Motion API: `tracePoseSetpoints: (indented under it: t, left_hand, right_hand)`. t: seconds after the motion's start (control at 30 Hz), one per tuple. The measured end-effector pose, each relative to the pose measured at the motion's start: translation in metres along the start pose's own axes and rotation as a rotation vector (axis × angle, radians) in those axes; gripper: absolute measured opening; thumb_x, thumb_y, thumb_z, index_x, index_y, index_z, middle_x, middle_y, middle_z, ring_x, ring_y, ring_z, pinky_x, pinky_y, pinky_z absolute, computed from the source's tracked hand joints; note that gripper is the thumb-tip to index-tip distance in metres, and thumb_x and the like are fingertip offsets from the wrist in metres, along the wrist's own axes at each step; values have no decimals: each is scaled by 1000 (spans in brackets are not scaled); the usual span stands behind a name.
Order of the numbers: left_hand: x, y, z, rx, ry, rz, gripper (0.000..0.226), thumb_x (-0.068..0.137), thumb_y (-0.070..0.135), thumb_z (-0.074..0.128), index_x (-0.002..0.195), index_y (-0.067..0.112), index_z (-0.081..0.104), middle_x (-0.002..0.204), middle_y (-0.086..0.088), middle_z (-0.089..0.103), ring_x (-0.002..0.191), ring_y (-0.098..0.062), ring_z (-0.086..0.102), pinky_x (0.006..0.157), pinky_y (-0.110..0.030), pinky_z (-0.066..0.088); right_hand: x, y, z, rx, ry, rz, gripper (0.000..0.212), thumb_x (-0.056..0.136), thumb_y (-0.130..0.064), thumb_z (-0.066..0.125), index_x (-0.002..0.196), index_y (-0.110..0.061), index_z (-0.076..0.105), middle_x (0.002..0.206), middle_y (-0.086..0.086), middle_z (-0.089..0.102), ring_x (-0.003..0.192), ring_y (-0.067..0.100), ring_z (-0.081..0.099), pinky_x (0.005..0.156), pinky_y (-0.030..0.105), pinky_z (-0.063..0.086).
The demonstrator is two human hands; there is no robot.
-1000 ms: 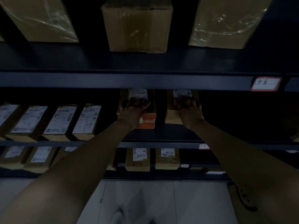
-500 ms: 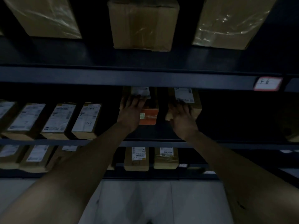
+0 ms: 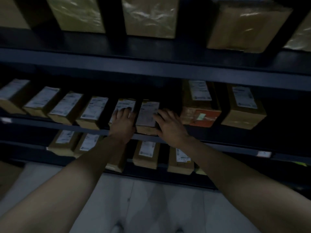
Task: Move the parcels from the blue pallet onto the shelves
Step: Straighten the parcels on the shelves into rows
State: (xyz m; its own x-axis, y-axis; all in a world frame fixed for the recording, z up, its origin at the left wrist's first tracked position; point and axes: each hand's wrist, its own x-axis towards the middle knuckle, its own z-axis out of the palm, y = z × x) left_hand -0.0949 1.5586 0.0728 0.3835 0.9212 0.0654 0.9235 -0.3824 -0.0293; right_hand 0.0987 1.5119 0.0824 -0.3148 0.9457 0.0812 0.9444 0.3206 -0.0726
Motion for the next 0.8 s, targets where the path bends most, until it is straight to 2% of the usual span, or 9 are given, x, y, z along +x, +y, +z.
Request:
tracePoseSetpoints:
  t: [0.07,0.17,0.4,0.63,0.8]
  left_hand:
    - [-6,-31,2,38,-55,10,58,96,27,47,148,17,22,154,-7,21,142,-26,18,116,-44,8]
    - [-4,-64,11,53,-86,82,54,98,27,46,147,21,25,153,-4,23,140,-25,22,115,-42,11]
    - [31,-94,31,-7,-95,222,49,98,23,42,146,25,30,151,-2,30,136,-26,30,114,-43,16]
    - [78,-95,46,-65,-92,245,54,94,20,50,145,26,33,150,-2,33,135,-30,32,110,-51,22]
    - [105,-93,52,-72,-42,226,53,93,17,50,144,25,35,149,-3,35,131,-32,37,107,-49,27]
  right_hand:
    - [19,-22,13,-32,-61,22,60,97,-30,48,150,-13,25,158,8,17,144,29,11,114,43,12]
    - [41,-42,32,-53,-140,133,60,96,-27,49,150,-15,24,158,8,16,145,33,8,115,49,12]
    - [62,-60,55,-103,-109,371,64,89,-14,56,147,-19,28,153,11,24,138,37,21,111,51,21]
    - [92,-38,58,-163,-121,453,69,90,-15,58,148,-22,23,155,10,19,138,37,21,110,53,24]
    - [111,-12,61,-187,-128,503,67,93,-21,55,150,-22,19,156,11,17,140,36,19,111,52,22]
